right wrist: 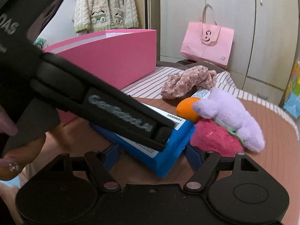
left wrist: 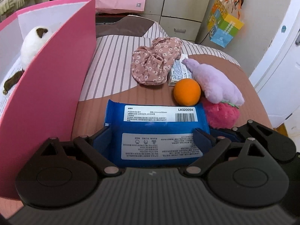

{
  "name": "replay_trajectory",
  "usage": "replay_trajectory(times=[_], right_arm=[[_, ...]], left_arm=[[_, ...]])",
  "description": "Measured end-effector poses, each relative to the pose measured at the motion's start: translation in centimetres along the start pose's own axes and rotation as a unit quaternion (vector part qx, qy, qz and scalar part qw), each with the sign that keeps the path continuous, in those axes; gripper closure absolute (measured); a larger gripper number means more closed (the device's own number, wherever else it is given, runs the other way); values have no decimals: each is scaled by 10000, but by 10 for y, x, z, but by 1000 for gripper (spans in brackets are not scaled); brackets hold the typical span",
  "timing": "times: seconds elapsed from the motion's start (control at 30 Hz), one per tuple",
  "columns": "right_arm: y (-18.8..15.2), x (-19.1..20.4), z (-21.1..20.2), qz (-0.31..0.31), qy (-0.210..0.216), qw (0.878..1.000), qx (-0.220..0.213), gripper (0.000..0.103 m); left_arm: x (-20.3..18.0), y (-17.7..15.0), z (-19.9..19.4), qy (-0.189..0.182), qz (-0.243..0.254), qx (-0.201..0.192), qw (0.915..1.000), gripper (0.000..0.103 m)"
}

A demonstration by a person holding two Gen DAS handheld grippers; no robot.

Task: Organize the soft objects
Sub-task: 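Close the left gripper on the edge of the blue wipes pack, then lift the wipes pack with the left gripper and carry it over the pink box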

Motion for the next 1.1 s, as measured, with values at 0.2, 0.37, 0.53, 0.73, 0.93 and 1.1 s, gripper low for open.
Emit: replay_trajectory(times=[0.2, 0.37, 0.53, 0.73, 0.93, 1.1], right_arm=[[1, 4, 0, -62, 10, 10000, 41, 25], [1, 7, -2, -52, 41, 10000, 7, 31], [-4, 8, -3, 36, -85, 9999, -130, 31], [-4, 11, -5, 80, -182, 9997, -171, 32], [-4, 17, -15, -58, -312, 9994, -141, 36], [-7, 26, -27, -223, -357, 9990, -122, 38]], left_arm=[[2, -3, -9, 39, 175, -84, 9998, 37], [7, -3, -10, -60, 23, -53, 10000, 41], [8, -8, -12, -456, 69, -134, 9988, 40], [6, -9, -18, -470, -7, -105, 9988, 40], [9, -15, -29, -876, 42, -112, 9961, 41], [4, -25, -42, -924, 274, -126, 9953, 43]])
Point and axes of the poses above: each gripper's, at about its wrist camera, not at the fingertips, and z roughly the way its jaws point, x to its left, y to its top, the point moved 2 cm from there along z, roughly the way its jaws point, and after that the axes turned 15 degrees about -x, right-handed, at the moved point
